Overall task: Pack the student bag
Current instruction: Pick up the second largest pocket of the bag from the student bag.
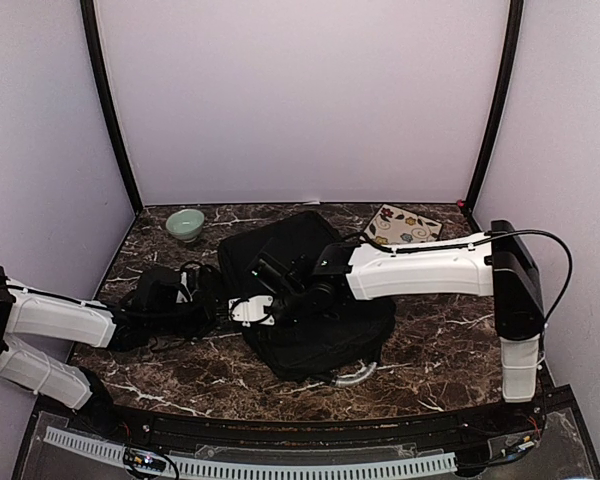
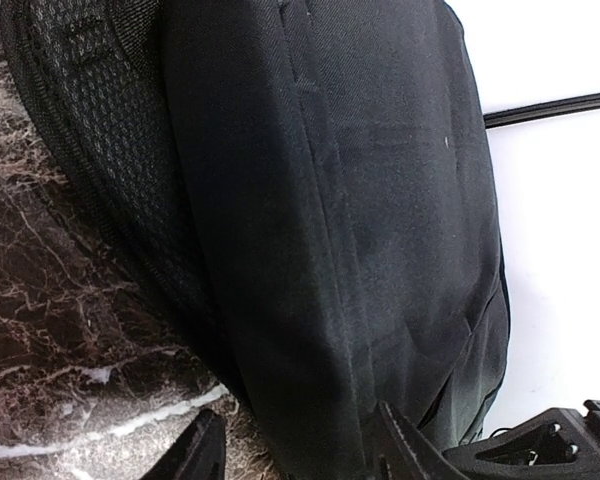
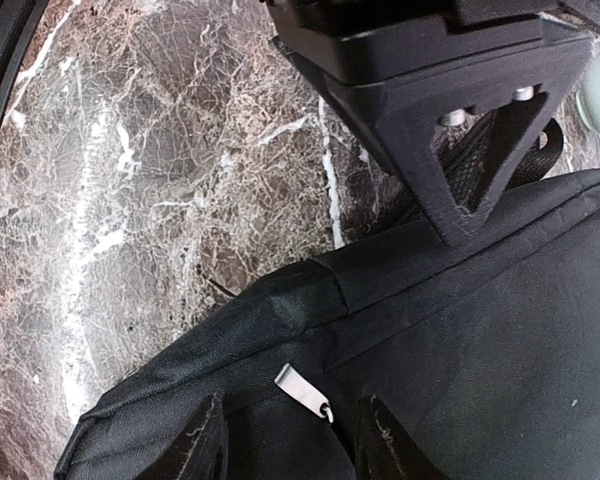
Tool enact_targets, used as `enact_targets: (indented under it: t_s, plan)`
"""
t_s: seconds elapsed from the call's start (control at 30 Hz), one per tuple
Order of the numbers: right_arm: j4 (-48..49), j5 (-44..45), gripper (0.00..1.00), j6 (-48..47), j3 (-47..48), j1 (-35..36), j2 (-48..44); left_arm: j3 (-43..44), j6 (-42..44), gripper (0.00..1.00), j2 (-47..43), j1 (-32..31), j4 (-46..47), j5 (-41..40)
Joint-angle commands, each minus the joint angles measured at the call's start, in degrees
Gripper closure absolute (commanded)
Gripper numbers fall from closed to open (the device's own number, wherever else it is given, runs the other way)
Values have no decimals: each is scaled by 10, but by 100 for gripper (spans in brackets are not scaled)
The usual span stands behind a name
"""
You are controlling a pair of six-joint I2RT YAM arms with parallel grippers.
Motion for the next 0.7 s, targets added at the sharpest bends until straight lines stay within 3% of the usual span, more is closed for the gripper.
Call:
enact_targets:
  t_s: [0.0, 0.67]
  plan:
    - [14, 12, 58, -6, 11, 12, 15, -11, -2, 48, -9, 2, 19, -1]
    - [25, 93, 75, 29, 39, 19, 64, -18, -7, 49, 1, 2, 37, 4]
